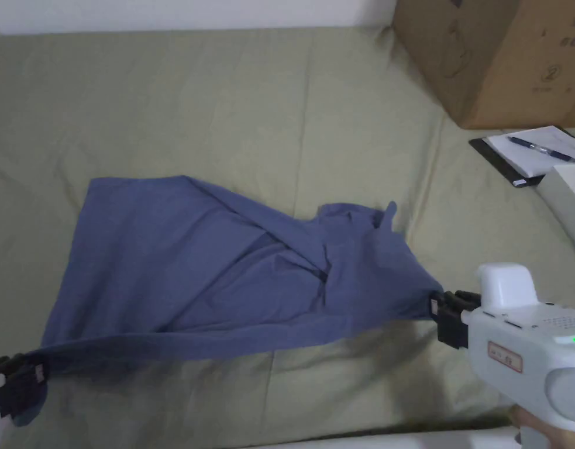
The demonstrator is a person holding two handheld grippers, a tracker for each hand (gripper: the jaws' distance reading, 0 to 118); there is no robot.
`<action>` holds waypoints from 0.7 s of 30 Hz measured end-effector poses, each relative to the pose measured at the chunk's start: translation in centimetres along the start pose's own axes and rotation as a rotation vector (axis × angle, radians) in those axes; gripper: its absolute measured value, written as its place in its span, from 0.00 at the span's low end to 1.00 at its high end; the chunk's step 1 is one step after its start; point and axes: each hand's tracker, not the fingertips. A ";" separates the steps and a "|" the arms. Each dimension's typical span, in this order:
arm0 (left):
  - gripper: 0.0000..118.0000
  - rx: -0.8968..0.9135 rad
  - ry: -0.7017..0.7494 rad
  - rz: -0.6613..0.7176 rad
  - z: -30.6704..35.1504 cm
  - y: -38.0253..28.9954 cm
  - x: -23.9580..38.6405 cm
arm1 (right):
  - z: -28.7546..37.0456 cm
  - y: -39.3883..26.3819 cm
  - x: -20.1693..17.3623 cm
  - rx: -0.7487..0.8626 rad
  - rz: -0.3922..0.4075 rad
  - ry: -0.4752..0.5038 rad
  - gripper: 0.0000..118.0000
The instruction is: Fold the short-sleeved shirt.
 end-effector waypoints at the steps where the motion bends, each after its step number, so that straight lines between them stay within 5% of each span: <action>1: 0.02 0.012 -0.011 -0.008 0.3 1.2 0.0 | 0.8 1.5 -0.1 0.022 -0.016 -0.003 0.02; 8: 0.02 0.223 -0.031 -0.038 2.8 11.7 0.9 | 4.5 13.6 1.0 0.247 -0.110 0.054 0.02; 21: 0.02 0.469 -0.064 -0.002 4.9 39.7 6.5 | 3.1 38.7 1.3 0.407 -0.151 0.005 0.02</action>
